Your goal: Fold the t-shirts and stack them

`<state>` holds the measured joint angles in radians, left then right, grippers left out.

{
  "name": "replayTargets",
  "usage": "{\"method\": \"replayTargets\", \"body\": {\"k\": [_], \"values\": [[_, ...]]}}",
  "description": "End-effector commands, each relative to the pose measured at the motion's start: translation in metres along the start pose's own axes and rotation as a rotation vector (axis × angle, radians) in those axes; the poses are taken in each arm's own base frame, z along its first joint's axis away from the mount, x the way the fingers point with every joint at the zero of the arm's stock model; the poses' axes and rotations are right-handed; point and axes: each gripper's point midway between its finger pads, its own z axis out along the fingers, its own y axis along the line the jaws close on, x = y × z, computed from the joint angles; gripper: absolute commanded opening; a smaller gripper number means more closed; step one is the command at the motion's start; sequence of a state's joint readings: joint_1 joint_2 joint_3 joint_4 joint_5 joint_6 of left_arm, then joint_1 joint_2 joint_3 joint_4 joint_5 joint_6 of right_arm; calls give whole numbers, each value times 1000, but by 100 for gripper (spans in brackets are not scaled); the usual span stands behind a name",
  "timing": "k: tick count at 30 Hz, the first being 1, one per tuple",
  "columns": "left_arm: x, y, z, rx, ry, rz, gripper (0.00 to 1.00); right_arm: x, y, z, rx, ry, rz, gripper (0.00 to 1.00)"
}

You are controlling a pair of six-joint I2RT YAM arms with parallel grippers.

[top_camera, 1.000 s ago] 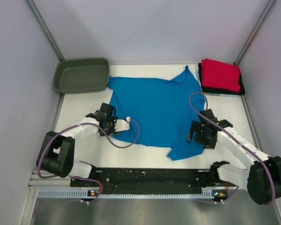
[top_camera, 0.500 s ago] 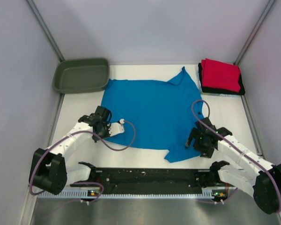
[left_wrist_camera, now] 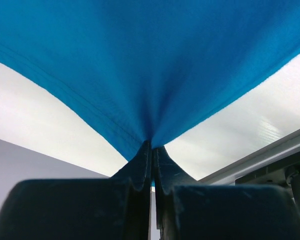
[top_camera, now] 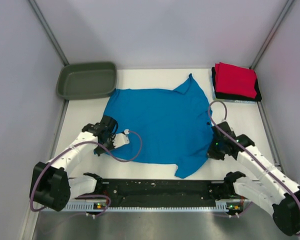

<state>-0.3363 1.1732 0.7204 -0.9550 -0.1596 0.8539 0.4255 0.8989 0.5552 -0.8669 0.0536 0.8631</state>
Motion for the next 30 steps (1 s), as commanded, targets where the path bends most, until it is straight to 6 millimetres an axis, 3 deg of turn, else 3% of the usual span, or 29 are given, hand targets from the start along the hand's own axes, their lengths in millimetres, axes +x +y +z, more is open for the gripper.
{"method": "replayTargets", "body": {"k": [1,8,14,16,19,21,25,30], "values": [[-5,13,-11,-47,-15,-32,0,-39,38,-41,-118,-119,-79,0],[-22,25,-5,-45,-40,-46,0,-82,105,-12,-127,-55,-275,0],[-24,28,-2,-42,-34,-50,0,-100,174,10,-213,20,-413,25],[-24,28,-2,-40,-28,-57,0,-95,197,11,-270,57,-468,31],[-25,30,-2,-39,-25,-63,0,-87,213,5,-353,104,-509,34],[-26,30,-3,-41,-29,-65,0,-90,206,-9,-349,65,-530,39],[-27,29,-3,-33,-39,-63,0,-102,155,-30,-179,-65,-543,57],[-27,28,-3,-31,-39,-67,0,-66,83,-15,-56,30,-432,58]]}}
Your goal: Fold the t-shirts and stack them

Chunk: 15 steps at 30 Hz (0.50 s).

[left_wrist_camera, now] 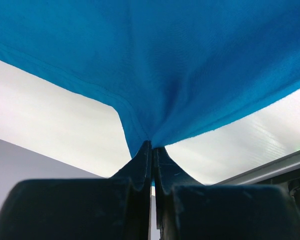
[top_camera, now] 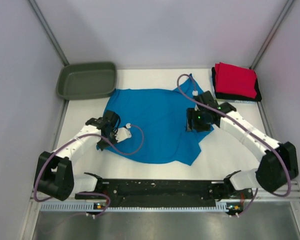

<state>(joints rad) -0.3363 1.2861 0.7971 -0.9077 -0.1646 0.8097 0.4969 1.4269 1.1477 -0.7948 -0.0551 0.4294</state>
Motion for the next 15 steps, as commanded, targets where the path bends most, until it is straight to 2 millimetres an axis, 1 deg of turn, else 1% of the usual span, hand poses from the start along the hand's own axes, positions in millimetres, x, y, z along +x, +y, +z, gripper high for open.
{"method": "replayTargets", "body": {"k": [1,2,4,6,8,10,11,12,13,15], "values": [[-9,7,-6,-18,-37,-21,0,62,-54,2,141,100,101,56],[-9,7,-6,-19,-40,-20,0,75,-58,8,130,130,130,55],[-7,5,-6,-21,-40,-21,0,86,-63,16,119,128,148,51],[-6,4,-6,-21,-42,-18,0,87,-57,27,61,104,140,51],[-5,3,-5,-21,-36,-19,0,82,-49,40,-14,83,132,52],[-3,4,-6,-29,-32,-24,0,79,-53,51,-10,66,131,52],[-3,4,-7,-31,-34,-23,0,81,-60,55,15,71,134,50],[-2,3,-7,-31,-34,-21,0,85,-68,59,39,82,148,46],[-2,2,-7,-33,-38,-22,0,89,-70,62,40,95,159,40],[0,1,-8,-35,-43,-23,0,97,-71,68,9,112,177,20]]}}
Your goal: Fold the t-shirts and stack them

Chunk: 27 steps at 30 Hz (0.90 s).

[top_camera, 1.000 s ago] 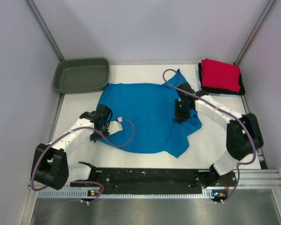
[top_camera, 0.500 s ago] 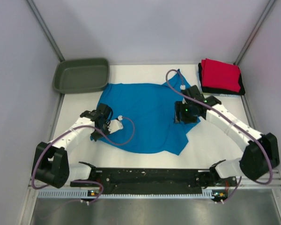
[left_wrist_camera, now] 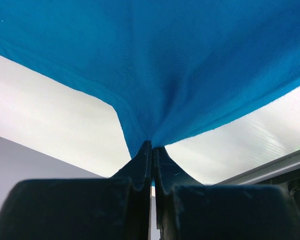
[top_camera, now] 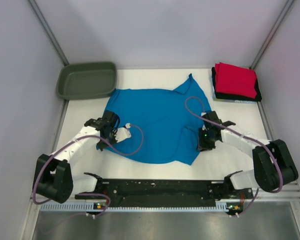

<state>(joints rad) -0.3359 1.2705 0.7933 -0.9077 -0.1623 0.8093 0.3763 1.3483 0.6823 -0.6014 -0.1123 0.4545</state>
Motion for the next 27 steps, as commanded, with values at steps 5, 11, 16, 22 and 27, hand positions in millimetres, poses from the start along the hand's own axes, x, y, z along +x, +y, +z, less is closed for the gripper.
{"method": "replayTargets", "body": {"k": [5,11,16,22,27], "values": [[-1,-3,-9,-15,-51,-31,0,-6,0,0,-101,-69,109,0],[2,-10,-5,-2,-50,-12,0,0,3,-69,-77,-208,287,0],[-3,-12,-10,11,-79,-13,0,27,7,-109,-118,-319,369,0],[-10,-22,-20,52,-115,-4,0,53,-1,-133,-166,-331,417,0],[-10,-32,-35,73,-148,-3,0,76,-1,-140,-203,-276,418,0]]}}
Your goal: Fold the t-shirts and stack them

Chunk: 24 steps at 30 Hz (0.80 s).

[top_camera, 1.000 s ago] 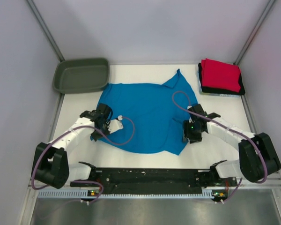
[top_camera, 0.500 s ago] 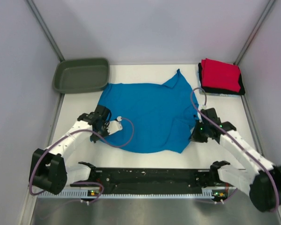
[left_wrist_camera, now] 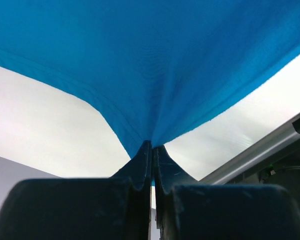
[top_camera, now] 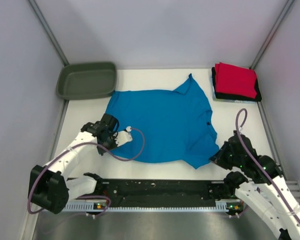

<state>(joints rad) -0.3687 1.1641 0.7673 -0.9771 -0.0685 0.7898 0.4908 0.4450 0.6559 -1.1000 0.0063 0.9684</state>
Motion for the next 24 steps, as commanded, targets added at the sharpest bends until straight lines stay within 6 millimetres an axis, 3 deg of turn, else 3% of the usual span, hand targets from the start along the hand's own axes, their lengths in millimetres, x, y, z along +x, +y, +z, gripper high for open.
{"method": "replayTargets", "body": {"k": [1,7,12,14,20,24], "values": [[-7,-9,-25,16,-76,-13,0,14,-9,-23,12,48,32,0],[3,-14,-49,5,-69,-32,0,25,5,-38,-35,143,5,0],[-4,2,-61,-56,-83,-62,0,5,11,-50,5,93,-90,0],[-13,16,-59,-105,-97,-82,0,-13,20,-40,24,50,-156,0],[-31,48,-41,-172,-77,-114,0,-74,48,22,110,-42,-424,0],[-35,61,-24,-188,-32,-131,0,-114,69,53,87,-83,-474,0]]}}
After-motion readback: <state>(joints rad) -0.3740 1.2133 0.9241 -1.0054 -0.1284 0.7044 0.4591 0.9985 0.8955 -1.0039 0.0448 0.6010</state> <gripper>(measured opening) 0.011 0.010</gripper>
